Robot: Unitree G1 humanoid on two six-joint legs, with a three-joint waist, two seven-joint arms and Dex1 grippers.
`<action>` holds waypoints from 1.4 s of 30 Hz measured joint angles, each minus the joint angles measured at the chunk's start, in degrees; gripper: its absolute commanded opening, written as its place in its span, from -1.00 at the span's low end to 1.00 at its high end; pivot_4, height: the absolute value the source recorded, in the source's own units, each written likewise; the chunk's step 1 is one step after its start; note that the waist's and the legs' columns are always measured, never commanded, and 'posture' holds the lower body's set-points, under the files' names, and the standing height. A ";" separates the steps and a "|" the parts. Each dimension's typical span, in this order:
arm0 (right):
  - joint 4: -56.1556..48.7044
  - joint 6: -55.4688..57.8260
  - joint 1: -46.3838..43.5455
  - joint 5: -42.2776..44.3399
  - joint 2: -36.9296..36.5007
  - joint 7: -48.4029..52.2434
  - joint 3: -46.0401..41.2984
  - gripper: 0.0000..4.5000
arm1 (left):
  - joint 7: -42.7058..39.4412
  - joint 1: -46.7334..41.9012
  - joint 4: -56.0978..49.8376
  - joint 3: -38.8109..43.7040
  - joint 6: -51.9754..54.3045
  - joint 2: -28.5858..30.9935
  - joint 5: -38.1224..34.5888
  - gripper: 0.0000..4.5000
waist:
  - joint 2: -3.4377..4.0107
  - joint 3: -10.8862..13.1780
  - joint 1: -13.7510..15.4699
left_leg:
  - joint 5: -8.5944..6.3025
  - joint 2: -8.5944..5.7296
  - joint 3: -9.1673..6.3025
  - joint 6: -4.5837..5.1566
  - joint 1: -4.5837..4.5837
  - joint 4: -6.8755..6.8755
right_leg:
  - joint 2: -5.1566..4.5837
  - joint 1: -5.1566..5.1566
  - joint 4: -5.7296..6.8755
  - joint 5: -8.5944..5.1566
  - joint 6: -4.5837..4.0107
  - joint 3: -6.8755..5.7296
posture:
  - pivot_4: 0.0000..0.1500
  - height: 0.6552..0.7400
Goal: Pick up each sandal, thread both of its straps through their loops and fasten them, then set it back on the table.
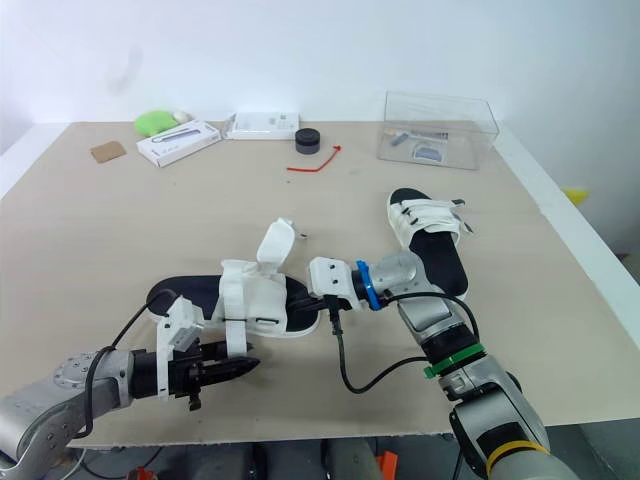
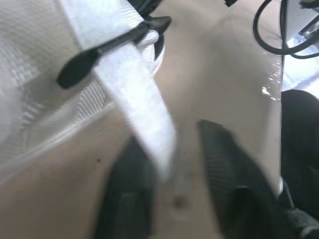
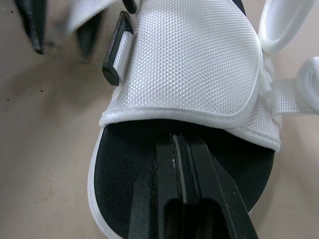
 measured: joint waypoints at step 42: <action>3.48 -2.87 -1.77 0.03 0.84 2.10 0.14 -1.00 | -18.89 -9.93 6.35 0.28 -63.48 21.83 37.90 0.92 | 0.14 0.03 0.04 | -0.17 0.01 0.46 0.27 0.09 -0.09 | -0.05 -0.04 -0.06 -0.04 0.00 0.07 | 1.00 1.00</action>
